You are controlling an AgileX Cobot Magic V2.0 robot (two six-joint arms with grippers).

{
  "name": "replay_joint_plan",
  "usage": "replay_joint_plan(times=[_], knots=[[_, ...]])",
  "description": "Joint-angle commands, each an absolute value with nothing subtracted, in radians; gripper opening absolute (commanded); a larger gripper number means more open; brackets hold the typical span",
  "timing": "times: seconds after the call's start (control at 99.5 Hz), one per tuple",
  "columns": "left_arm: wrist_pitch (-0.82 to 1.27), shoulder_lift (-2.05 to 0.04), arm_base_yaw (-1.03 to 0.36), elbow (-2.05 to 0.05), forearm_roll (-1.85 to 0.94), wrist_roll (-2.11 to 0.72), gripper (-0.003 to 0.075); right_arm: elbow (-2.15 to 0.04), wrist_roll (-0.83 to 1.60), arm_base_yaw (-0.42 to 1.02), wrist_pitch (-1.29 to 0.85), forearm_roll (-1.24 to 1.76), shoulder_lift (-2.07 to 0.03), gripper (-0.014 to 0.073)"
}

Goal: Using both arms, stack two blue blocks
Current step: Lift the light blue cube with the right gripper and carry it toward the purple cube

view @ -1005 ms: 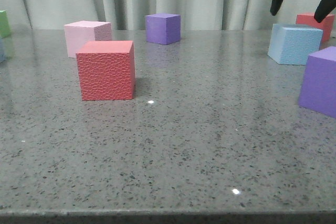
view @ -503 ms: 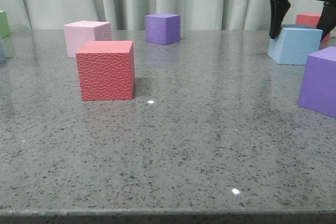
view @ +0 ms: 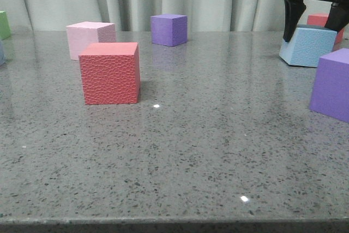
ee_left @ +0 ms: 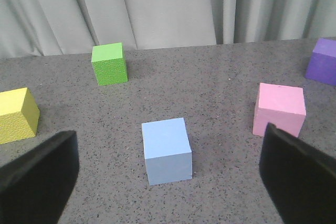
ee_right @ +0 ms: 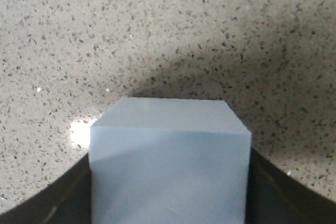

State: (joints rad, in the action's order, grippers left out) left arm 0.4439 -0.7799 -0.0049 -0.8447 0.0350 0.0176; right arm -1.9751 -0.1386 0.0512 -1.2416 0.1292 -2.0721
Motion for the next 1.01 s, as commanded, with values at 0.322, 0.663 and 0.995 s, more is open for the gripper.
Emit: replay_joint_plan(times=[0.322,0.663,0.995], knots=[[0.366,-0.777,-0.002,-0.884,0.037,0.024,0.0673,-2.166,-0.186,0.142,-1.314,0.172,-1.996,0.0412],[0.374,-0.777,-0.002,-0.884,0.035,0.024,0.0674,-2.257,-0.284,0.339,-1.266,0.172,-2.002,0.0412],[0.378,-0.777,-0.002,-0.884,0.028,0.024,0.0674,-2.258,-0.423,0.465,-1.139,0.173,-2.063,0.0412]])
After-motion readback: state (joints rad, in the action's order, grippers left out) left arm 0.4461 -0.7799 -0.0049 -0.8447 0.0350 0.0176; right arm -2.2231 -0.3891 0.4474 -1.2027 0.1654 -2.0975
